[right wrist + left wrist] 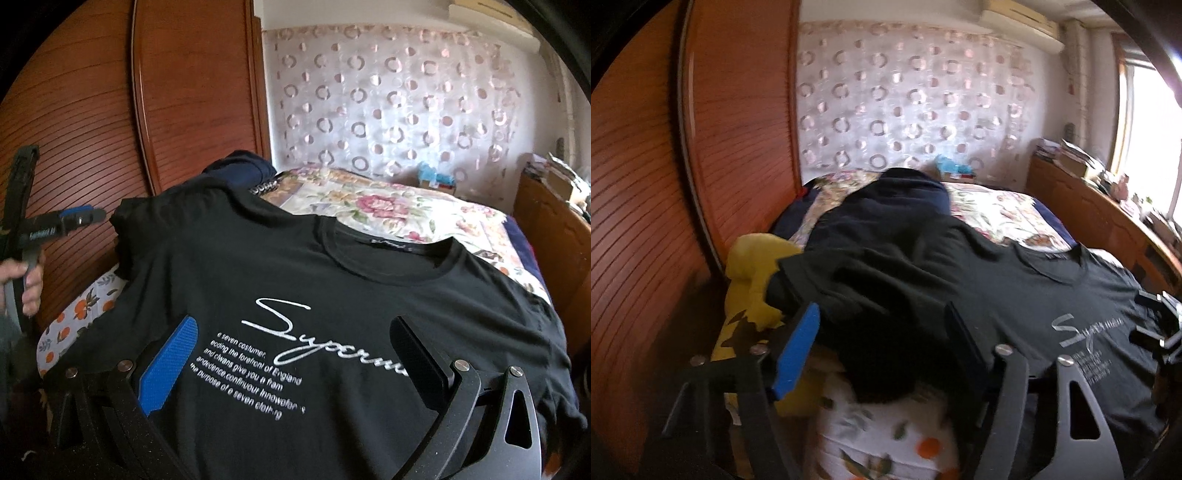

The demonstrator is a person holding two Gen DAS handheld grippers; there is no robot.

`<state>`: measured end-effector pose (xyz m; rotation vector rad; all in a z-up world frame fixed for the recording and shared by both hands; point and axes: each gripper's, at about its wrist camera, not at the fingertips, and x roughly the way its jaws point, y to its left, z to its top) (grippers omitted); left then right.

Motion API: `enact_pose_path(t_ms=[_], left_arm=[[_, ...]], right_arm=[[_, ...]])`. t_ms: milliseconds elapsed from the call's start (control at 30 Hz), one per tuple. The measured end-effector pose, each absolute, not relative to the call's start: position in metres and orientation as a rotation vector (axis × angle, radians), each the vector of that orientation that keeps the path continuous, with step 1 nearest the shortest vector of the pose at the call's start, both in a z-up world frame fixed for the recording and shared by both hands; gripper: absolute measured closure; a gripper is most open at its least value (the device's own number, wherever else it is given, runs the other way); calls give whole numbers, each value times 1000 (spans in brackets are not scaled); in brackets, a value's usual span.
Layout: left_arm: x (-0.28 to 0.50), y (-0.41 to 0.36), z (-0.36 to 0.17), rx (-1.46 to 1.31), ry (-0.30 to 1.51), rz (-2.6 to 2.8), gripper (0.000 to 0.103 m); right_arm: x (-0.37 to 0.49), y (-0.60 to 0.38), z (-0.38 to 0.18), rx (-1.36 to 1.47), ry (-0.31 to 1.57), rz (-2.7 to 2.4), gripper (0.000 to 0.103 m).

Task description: Fold small clothes

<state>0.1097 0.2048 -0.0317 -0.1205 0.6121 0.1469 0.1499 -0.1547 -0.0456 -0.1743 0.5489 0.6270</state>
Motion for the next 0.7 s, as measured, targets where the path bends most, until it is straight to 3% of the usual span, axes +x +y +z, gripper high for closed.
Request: enact_pose_path(t_ms=[333,500,700], left_arm=[[153,262,-39,-209,676,223,68],[170,278,-52,-213,720,250,72],[174,277,-53,-171,720,253,97]], right_arm=[[198,-136,-46,-191,619,685,0],[215,-134,-48,-188,643,698,0],[228,-134,-53,-182,663,690,0]])
